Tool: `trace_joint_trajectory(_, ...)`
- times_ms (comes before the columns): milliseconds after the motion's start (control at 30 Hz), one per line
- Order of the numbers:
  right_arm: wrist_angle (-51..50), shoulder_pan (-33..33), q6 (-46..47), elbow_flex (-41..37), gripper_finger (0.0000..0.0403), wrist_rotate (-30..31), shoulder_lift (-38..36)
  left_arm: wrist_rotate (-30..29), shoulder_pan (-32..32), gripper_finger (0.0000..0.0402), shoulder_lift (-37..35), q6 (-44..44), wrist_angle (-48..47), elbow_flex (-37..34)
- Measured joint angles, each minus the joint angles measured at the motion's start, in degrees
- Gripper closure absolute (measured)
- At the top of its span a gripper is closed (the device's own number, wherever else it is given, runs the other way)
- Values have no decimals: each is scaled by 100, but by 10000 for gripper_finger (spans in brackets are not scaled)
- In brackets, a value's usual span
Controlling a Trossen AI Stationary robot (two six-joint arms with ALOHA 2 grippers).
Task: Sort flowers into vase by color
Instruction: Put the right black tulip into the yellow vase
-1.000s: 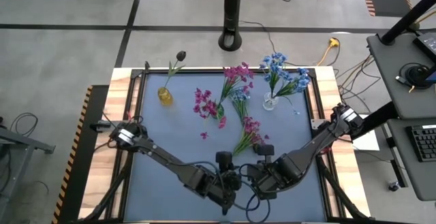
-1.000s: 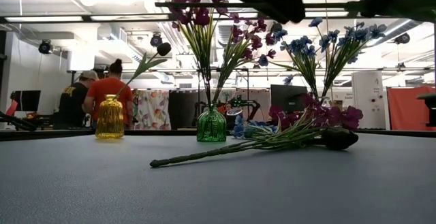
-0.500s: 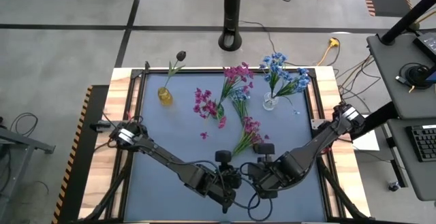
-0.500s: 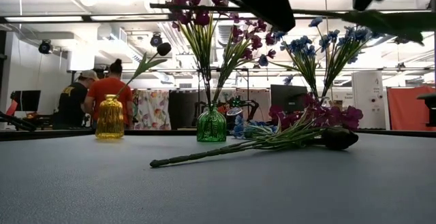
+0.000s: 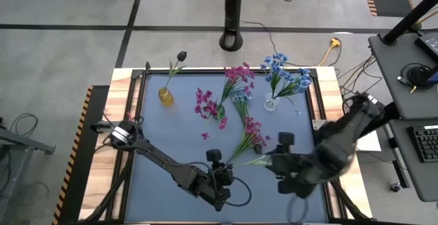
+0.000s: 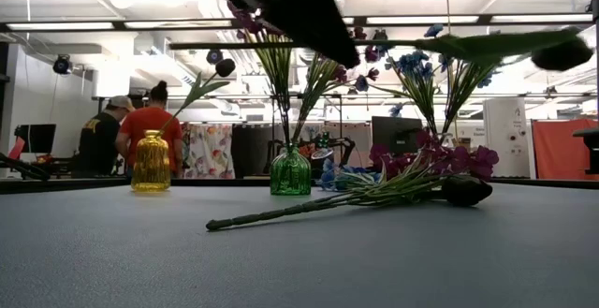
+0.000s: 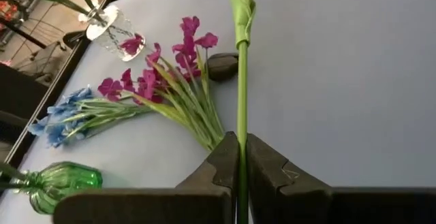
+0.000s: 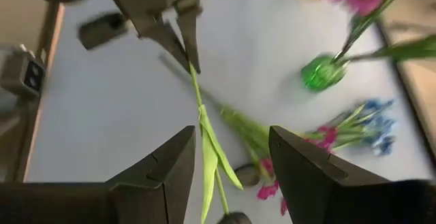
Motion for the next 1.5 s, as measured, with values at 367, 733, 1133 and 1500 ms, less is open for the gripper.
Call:
trace_joint_trajectory(367,48,1082,790,-790,221,1863,-442,279,-347,401,-1959,1641,4085,-2582)
trace_joint_trajectory(733,2425,961,-591,-1892,202,2239,-482,1063,-353,401,-2571,3308,9457,-4810)
trace_joint_trajectory(1133,4816,775,-1798,-2782,202,2569,-796,2395,-318,401,-2273,3762,10595,-5143)
trace_joint_trajectory(1500,12836,-325,-5169,-4766,202,-269,-48,2166,-291,401,-1621,3824,10810,-4786)
